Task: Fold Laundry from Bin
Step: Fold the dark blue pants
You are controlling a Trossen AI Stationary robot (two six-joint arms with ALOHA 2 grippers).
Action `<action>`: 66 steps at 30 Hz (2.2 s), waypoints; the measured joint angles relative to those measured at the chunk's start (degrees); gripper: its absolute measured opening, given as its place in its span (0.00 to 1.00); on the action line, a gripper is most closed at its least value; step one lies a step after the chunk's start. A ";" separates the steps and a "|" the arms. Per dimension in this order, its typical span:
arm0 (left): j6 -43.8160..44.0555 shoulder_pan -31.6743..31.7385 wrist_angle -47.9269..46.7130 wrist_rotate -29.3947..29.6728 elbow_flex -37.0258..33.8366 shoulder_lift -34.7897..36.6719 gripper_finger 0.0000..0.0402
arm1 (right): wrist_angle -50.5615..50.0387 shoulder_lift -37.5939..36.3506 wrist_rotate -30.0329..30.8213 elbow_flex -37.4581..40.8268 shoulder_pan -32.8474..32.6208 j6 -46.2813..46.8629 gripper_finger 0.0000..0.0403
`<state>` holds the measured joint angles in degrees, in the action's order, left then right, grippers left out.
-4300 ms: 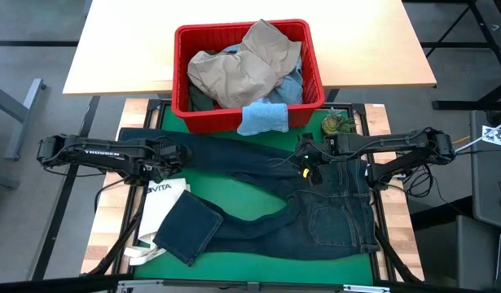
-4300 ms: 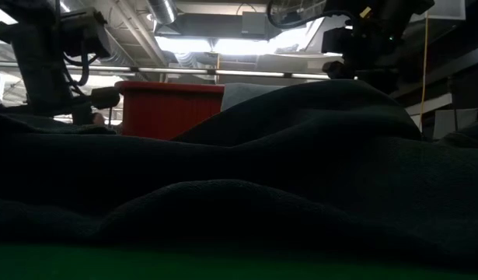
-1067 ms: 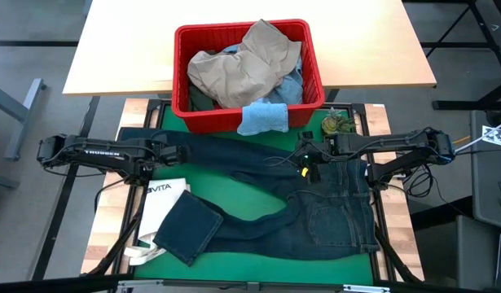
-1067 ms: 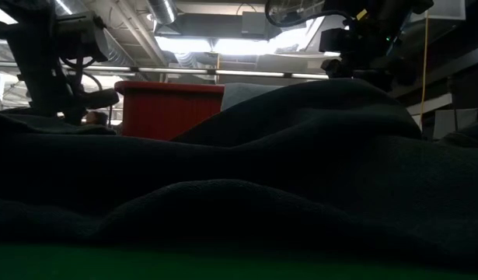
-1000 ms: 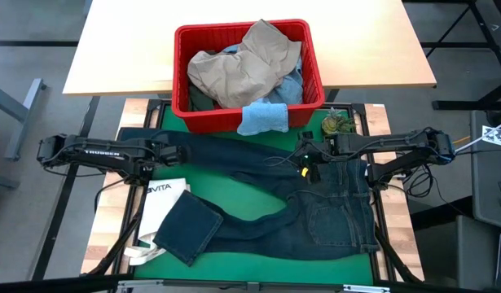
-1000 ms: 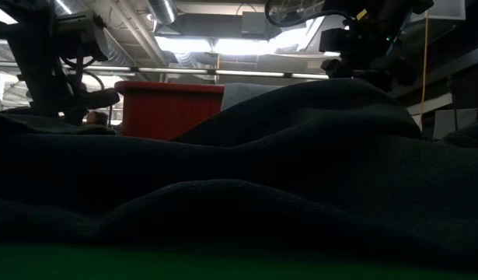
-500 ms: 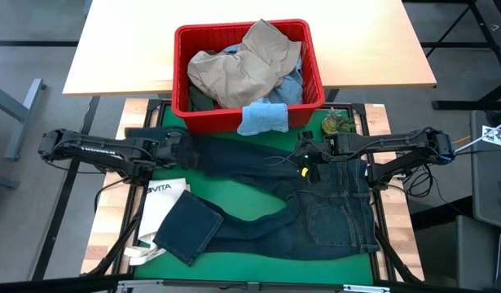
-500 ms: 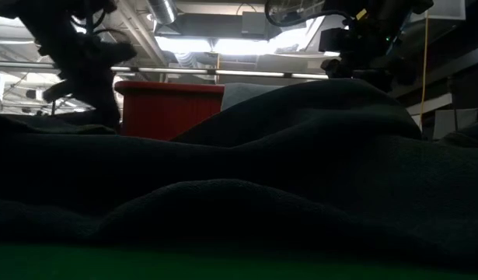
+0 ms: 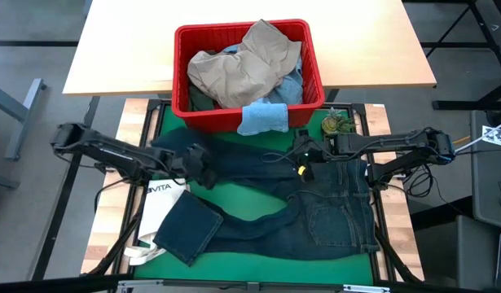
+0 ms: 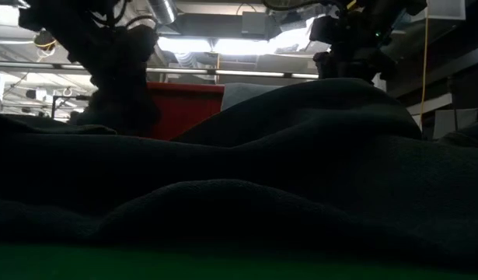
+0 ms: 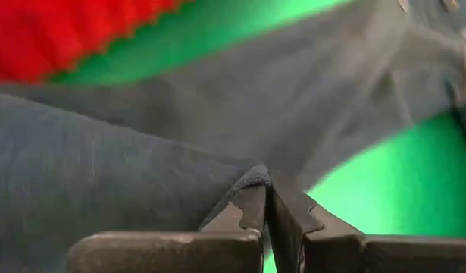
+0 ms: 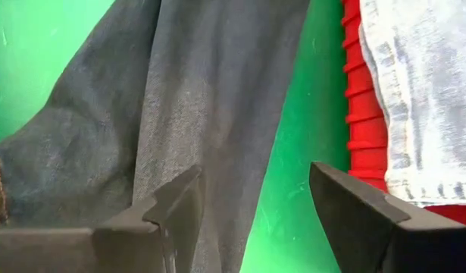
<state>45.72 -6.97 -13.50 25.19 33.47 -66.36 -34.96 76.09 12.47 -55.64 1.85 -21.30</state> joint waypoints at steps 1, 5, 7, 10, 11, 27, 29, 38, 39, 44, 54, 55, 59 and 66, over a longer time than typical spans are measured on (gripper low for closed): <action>-0.01 -0.47 1.20 -0.54 0.00 -1.60 0.00 | 0.05 0.00 0.00 0.00 0.00 0.00 0.59; -0.01 -1.79 7.43 -2.74 0.00 -7.51 0.00 | 1.07 0.00 -0.02 0.00 0.00 -0.01 0.59; -0.45 -2.19 12.33 -3.86 0.00 -10.13 0.00 | 1.25 0.00 -0.02 0.00 0.00 -0.01 0.59; -3.47 -2.52 20.55 -4.92 0.00 -13.60 0.00 | 1.25 0.00 -0.02 0.00 0.00 0.00 0.59; -4.43 -2.52 23.27 -5.35 0.00 -14.73 0.00 | 1.25 0.00 -0.02 0.00 0.00 0.00 0.59; -3.96 -0.95 30.76 -16.73 -0.02 -22.26 0.23 | 1.31 0.00 -0.07 0.00 0.00 -0.02 0.59; -3.97 -0.43 31.84 -19.05 -0.03 -22.26 0.27 | 1.31 0.00 -0.07 0.00 0.00 -0.02 0.59; -7.23 2.50 32.20 -27.36 -0.09 -17.27 0.35 | 1.03 0.00 -0.36 0.00 0.00 -0.02 0.59; -7.31 2.77 31.92 -27.64 -0.09 -16.58 0.35 | 0.99 0.02 -0.69 0.00 0.00 -0.02 0.59; -7.31 4.39 29.87 -29.55 -0.09 -12.58 0.35 | 0.96 0.02 -2.83 0.00 0.00 0.01 0.59; -5.18 4.81 8.47 -34.07 -0.07 -5.12 0.35 | 0.55 0.02 -3.08 0.00 0.00 -0.02 0.59; -4.41 4.80 7.25 -34.16 -0.07 -4.15 0.35 | 0.57 0.02 -3.08 0.00 0.00 -0.02 0.59; -3.80 4.84 3.49 -33.70 -0.07 0.05 0.35 | 0.57 0.02 -3.08 0.00 0.00 -0.02 0.59; -3.21 7.83 -7.99 -27.54 -0.07 10.49 0.32 | 0.57 0.02 -3.09 0.00 0.00 -0.02 0.59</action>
<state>42.51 0.85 -21.49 -2.35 33.41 -55.86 -34.39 76.12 9.38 -55.64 1.85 -21.32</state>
